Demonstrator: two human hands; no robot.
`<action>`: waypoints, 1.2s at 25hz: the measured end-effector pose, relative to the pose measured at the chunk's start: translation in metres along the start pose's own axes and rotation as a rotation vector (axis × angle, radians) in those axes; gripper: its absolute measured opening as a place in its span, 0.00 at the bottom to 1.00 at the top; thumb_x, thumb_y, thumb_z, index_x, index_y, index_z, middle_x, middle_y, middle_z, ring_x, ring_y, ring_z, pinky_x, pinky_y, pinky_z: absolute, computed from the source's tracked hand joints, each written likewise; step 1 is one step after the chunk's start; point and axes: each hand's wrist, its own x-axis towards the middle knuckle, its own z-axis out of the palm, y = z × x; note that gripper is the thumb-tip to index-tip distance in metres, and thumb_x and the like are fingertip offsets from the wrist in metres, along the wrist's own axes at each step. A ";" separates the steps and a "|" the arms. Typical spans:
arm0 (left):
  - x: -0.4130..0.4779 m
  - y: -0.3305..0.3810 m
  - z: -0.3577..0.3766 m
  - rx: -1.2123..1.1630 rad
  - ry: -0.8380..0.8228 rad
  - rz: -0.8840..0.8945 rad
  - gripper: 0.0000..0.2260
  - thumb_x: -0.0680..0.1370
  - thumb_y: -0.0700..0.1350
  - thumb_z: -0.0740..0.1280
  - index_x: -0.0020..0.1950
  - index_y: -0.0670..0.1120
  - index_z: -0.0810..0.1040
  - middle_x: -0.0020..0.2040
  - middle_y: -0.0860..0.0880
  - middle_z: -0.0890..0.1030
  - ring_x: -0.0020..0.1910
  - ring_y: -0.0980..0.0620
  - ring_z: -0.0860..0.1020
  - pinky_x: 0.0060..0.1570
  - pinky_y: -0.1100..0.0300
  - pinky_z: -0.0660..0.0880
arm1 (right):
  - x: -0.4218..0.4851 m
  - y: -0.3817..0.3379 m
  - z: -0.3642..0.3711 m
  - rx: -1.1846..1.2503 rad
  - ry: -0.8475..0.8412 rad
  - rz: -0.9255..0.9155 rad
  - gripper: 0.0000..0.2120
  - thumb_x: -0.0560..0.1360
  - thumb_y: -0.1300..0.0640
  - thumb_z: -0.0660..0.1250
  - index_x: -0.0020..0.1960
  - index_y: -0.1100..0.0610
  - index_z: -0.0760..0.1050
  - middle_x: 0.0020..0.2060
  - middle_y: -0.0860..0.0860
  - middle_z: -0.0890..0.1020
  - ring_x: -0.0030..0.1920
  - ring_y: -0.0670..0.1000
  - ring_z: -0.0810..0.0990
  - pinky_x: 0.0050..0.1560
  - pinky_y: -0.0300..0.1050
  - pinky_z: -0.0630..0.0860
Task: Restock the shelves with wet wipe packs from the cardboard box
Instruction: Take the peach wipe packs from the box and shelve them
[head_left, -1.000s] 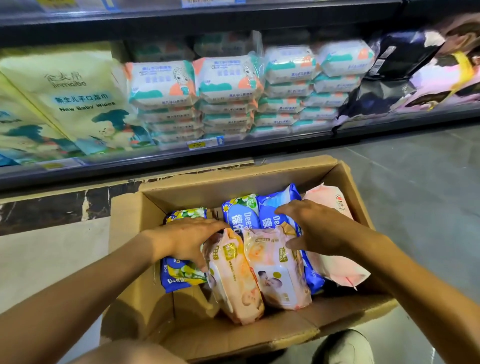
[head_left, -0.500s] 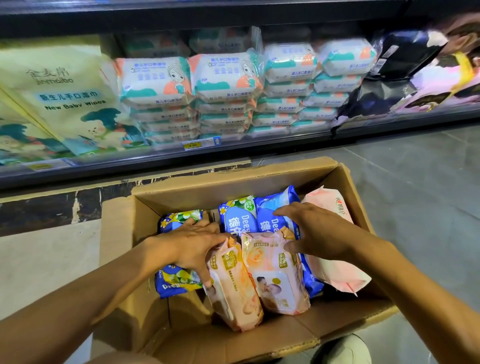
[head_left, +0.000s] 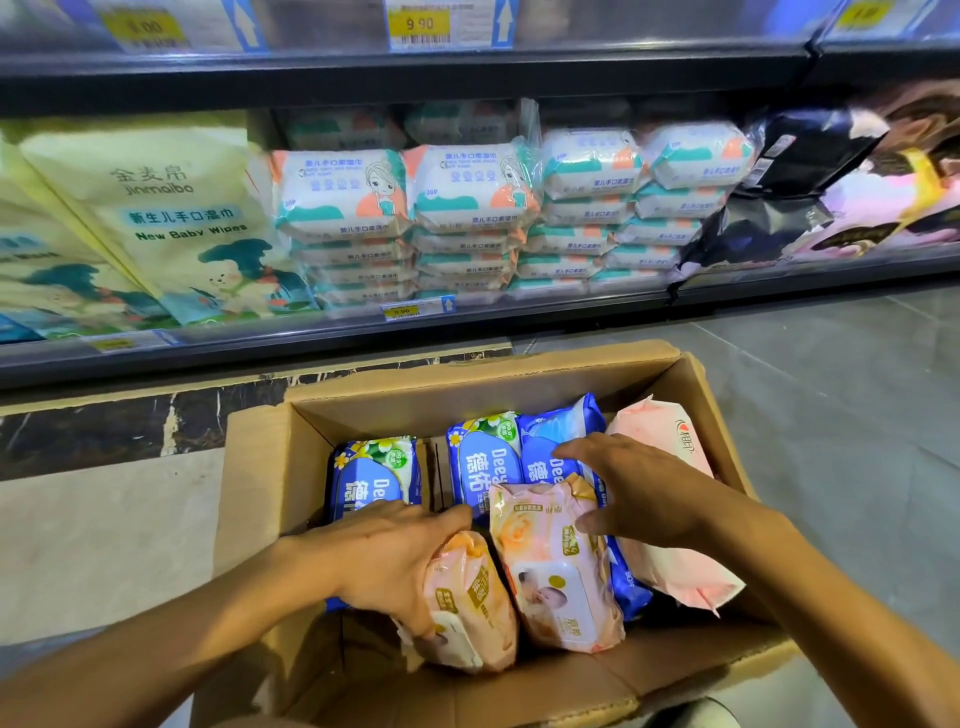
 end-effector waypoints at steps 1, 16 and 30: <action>-0.004 -0.002 -0.003 -0.033 0.019 -0.003 0.35 0.63 0.66 0.76 0.62 0.63 0.60 0.53 0.55 0.77 0.50 0.53 0.76 0.49 0.54 0.77 | -0.001 0.000 0.000 0.000 0.000 0.001 0.36 0.75 0.47 0.75 0.78 0.44 0.62 0.77 0.45 0.68 0.76 0.49 0.66 0.72 0.50 0.70; -0.094 -0.034 -0.100 -0.962 0.731 0.009 0.36 0.53 0.43 0.85 0.59 0.46 0.77 0.50 0.51 0.87 0.49 0.54 0.85 0.43 0.65 0.80 | 0.001 -0.010 0.009 -0.079 -0.128 0.087 0.44 0.71 0.39 0.75 0.80 0.51 0.59 0.77 0.50 0.68 0.76 0.54 0.67 0.73 0.51 0.69; -0.094 -0.020 -0.109 -1.115 0.879 0.127 0.30 0.53 0.46 0.80 0.54 0.47 0.80 0.49 0.49 0.87 0.47 0.53 0.85 0.43 0.64 0.80 | -0.001 -0.035 0.075 0.358 0.012 0.101 0.49 0.65 0.45 0.80 0.75 0.49 0.53 0.65 0.44 0.72 0.64 0.50 0.74 0.61 0.41 0.71</action>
